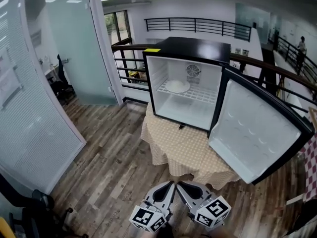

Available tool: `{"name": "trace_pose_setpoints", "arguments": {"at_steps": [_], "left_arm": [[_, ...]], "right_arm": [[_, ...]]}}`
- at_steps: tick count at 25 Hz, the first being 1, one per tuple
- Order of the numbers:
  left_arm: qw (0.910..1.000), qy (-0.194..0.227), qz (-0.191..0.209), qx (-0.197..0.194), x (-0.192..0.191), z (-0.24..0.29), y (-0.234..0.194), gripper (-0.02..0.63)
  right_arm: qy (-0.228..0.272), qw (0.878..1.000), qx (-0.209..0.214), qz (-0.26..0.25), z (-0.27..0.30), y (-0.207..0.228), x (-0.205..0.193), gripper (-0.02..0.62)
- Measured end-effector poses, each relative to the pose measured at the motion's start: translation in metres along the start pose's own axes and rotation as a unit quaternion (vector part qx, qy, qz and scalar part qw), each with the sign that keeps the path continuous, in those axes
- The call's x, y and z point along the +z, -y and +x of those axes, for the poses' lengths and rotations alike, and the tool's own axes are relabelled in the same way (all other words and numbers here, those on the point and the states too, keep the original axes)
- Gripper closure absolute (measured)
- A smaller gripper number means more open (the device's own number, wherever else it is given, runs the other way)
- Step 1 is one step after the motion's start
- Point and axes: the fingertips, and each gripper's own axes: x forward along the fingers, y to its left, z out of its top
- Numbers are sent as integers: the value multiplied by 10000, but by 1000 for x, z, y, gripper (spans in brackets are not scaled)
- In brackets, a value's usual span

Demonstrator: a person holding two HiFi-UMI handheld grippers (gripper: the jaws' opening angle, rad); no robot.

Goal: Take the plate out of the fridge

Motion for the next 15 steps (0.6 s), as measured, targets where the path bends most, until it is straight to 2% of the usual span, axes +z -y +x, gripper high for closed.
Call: {"name": "trace_pose_setpoints", "arguments": {"at_steps": [15], "left_arm": [[9993, -128, -91, -332, 28, 55, -116, 598]], "right_arm": [[89, 9989, -390, 227, 120, 55, 14, 552]]}}
